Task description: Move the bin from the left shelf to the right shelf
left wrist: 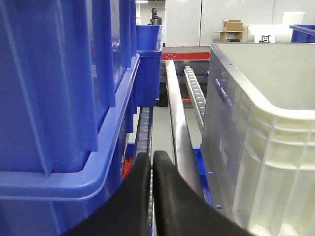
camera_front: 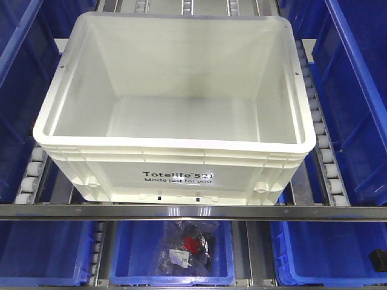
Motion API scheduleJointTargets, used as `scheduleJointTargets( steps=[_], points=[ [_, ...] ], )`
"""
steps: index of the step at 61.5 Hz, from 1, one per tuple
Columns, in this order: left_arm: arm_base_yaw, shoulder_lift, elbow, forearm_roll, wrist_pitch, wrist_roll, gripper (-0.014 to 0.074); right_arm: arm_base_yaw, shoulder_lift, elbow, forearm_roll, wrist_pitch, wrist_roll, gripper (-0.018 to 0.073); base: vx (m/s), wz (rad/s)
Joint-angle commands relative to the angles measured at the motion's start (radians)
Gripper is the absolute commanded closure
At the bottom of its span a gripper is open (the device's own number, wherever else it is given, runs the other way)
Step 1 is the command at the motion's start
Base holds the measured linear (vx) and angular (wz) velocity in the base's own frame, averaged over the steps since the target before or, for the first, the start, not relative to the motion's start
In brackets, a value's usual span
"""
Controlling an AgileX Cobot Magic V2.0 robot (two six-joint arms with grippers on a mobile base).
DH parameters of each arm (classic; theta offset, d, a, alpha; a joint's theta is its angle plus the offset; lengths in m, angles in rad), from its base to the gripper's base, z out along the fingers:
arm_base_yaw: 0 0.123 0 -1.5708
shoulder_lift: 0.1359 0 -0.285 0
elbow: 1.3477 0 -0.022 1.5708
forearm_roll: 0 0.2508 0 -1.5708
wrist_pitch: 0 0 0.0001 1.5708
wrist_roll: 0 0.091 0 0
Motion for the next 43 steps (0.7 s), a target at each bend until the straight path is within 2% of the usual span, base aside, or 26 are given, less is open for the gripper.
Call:
scheduleJointTargets(
  steps=[1, 43],
  points=[
    [-0.007, -0.011, -0.018, 0.0, -0.075, -0.001, 0.0604, -0.005, -0.011, 0.013, 0.0, -0.079, -0.003, 0.0567, 0.0, 0.0],
    [-0.007, -0.011, -0.018, 0.0, -0.084, -0.001, 0.0604, -0.005, -0.011, 0.013, 0.006, -0.102, -0.024, 0.0567, 0.0, 0.0]
  ],
)
